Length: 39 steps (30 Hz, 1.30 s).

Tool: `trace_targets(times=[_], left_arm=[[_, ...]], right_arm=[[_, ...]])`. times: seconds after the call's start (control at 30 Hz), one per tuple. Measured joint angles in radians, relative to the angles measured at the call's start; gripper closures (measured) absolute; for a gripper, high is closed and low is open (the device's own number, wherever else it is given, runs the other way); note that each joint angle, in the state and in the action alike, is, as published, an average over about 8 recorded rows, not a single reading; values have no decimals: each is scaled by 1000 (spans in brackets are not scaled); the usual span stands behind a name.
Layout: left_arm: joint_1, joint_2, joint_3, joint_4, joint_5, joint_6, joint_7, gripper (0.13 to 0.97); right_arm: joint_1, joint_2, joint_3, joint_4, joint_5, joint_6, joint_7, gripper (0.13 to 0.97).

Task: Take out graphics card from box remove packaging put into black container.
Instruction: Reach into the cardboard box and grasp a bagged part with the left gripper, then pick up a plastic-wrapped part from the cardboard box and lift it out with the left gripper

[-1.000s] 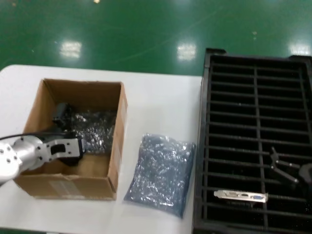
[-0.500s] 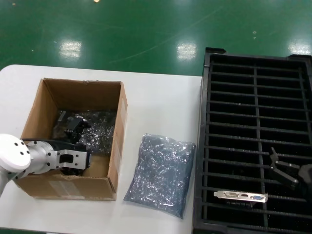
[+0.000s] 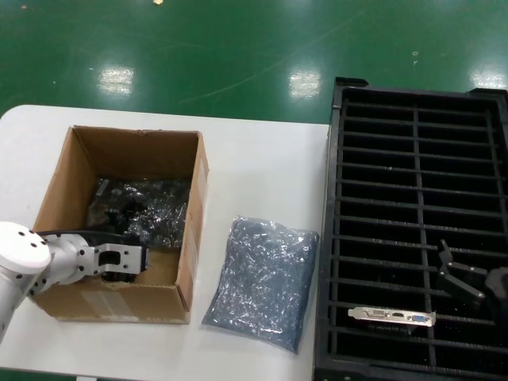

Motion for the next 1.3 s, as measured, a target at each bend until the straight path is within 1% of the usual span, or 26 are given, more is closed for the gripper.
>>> trace_targets(times=[0.17,0.3,0.57,0.6,0.87,0.9,1.0,1.07,1.17,1.3], left_arm=[[-10,10,-22,33,-29,-10,50,439],[-7,8,-29,32,-39,-12,63,439],[17,-10,-24,-22,-34,-15,37,671],[20,-13,-22,-30,-32,-16,32,671],[37,-30,-13,-80,-21,-22,0,834],[39,-32,-12,-88,-19,-23,-4,834],[49,-41,-9,-119,-13,-25,-21,870],[59,-51,-6,-152,-6,-28,-40,893],[81,-69,-1,-217,11,-31,-80,929],[111,-98,5,-313,39,-37,-142,940]], right_arm=[[0,0,0,0,0,0,0,129],[0,0,0,0,0,0,0,129],[0,0,0,0,0,0,0,129],[0,0,0,0,0,0,0,129],[0,0,0,0,0,0,0,129],[0,0,0,0,0,0,0,129],[0,0,0,0,0,0,0,129],[0,0,0,0,0,0,0,129],[0,0,0,0,0,0,0,129],[0,0,0,0,0,0,0,129]])
